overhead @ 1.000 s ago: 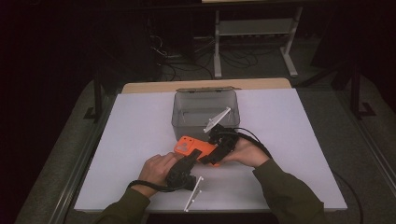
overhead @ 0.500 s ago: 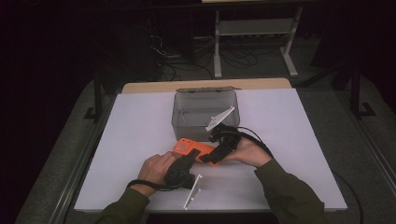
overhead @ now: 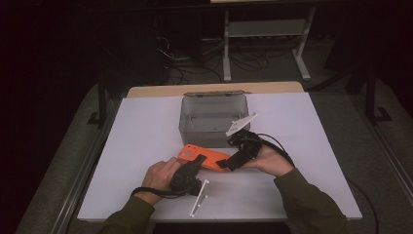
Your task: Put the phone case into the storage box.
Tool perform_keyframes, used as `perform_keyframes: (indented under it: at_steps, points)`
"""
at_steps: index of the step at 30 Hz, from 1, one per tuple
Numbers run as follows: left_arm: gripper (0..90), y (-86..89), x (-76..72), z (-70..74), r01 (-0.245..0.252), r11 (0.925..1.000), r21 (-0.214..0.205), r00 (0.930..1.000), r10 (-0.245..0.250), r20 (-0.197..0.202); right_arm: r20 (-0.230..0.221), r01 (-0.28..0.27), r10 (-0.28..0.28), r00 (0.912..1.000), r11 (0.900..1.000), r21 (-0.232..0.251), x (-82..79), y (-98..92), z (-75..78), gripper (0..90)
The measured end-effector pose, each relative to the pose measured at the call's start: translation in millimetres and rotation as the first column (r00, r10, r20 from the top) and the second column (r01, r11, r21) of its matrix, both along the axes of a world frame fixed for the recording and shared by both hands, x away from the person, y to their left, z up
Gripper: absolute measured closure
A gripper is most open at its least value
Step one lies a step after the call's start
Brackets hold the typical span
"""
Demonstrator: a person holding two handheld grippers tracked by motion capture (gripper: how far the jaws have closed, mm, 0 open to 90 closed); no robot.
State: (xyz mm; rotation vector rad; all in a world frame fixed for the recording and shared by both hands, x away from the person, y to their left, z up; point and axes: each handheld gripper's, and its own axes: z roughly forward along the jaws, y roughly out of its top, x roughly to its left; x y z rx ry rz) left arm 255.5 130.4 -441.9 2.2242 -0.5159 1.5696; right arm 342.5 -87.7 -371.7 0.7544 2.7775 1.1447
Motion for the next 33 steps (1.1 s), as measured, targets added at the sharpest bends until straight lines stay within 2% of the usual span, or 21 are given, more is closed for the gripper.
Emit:
perform_keyframes:
  at_steps: [8,11,14,18,20,24,26,30,33]
  points:
    - [79.6,1.6,0.4,0.1,-0.008,1.0000,0.005,0.9999,0.008,-0.009,0.036,0.058,-0.059,0.9976,0.9979,0.028,-6.3,-27.2,-4.2,4.7]
    - [79.6,3.0,0.9,0.4,-0.012,0.9999,-0.002,0.9998,0.011,-0.014,0.050,0.074,-0.077,0.9958,0.9952,0.065,-10.1,-37.6,-6.3,3.1]
    - [79.6,3.5,0.8,1.1,-0.015,0.9999,0.002,0.9998,0.015,-0.009,0.074,0.117,-0.122,0.9898,0.9907,0.070,-15.7,-49.0,-10.4,2.0]
    - [79.6,3.7,0.9,2.0,-0.016,0.9999,-0.003,0.9998,0.016,-0.014,0.084,0.168,-0.176,0.9809,0.9817,0.089,-24.0,-63.3,-19.8,1.5]
    - [79.6,3.8,0.9,2.4,-0.017,0.9998,-0.007,0.9997,0.017,-0.017,0.089,0.196,-0.204,0.9749,0.9761,0.093,-29.3,-69.9,-26.0,1.0]
    - [79.6,4.0,1.8,3.1,-0.019,0.9996,-0.022,0.9993,0.018,-0.034,0.112,0.255,-0.266,0.9574,0.9612,0.106,-38.3,-81.6,-37.1,0.9]
    - [79.6,4.0,2.1,3.1,-0.022,0.9995,-0.023,0.9990,0.021,-0.040,0.131,0.281,-0.295,0.9465,0.9528,0.116,-41.5,-86.5,-42.2,0.9]
    - [79.6,4.2,3.1,5.5,-0.028,0.9984,-0.050,0.9972,0.024,-0.070,0.147,0.340,-0.359,0.9217,0.9298,0.142,-46.7,-94.6,-49.6,0.9]
    - [79.6,5.4,4.7,7.9,-0.040,0.9965,-0.074,0.9944,0.032,-0.101,0.156,0.369,-0.389,0.9078,0.9180,0.146,-50.7,-98.6,-55.3,0.9]
